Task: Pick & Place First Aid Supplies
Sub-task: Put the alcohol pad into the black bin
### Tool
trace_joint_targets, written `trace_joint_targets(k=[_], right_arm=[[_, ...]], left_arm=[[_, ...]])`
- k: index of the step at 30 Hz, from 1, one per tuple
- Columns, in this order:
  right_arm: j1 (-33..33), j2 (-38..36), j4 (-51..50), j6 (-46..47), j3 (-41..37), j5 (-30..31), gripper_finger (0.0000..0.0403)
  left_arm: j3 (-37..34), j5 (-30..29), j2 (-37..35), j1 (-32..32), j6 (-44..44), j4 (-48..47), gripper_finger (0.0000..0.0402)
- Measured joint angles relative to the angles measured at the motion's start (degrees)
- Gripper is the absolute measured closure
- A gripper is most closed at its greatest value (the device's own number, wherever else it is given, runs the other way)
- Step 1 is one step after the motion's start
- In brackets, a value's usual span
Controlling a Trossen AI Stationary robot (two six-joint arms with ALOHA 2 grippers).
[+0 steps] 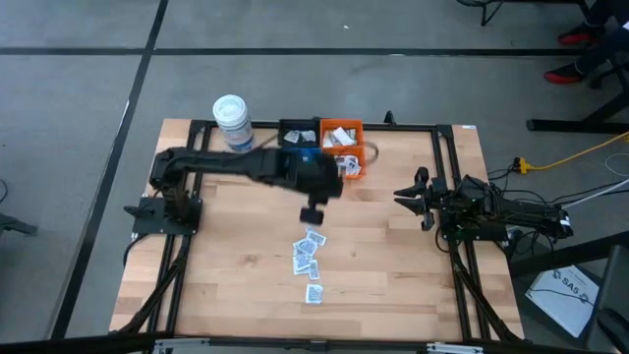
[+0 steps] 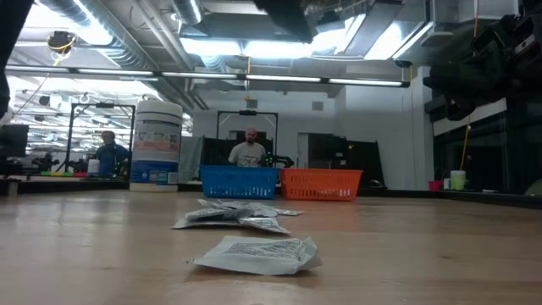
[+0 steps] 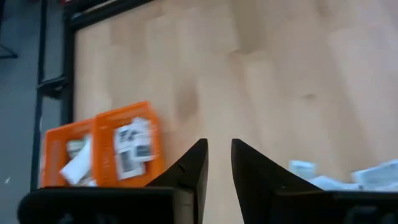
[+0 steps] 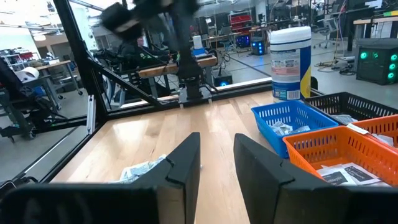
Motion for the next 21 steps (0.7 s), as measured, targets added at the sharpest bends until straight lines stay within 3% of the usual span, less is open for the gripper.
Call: trace_joint_targets(k=[14, 21], right_arm=[[0.01, 0.0, 0.0, -0.01, -0.01, -0.01, 0.0303], [-0.01, -0.01, 0.0, -0.01, 0.01, 0.0, 0.0303]], left_arm=[[-0.39, -5.11, 0.0, -17.54, -8.17, -3.84, 0.0354], [-11.37, -9.4, -1.29, -24.33, -14.38, -4.58, 0.0355]])
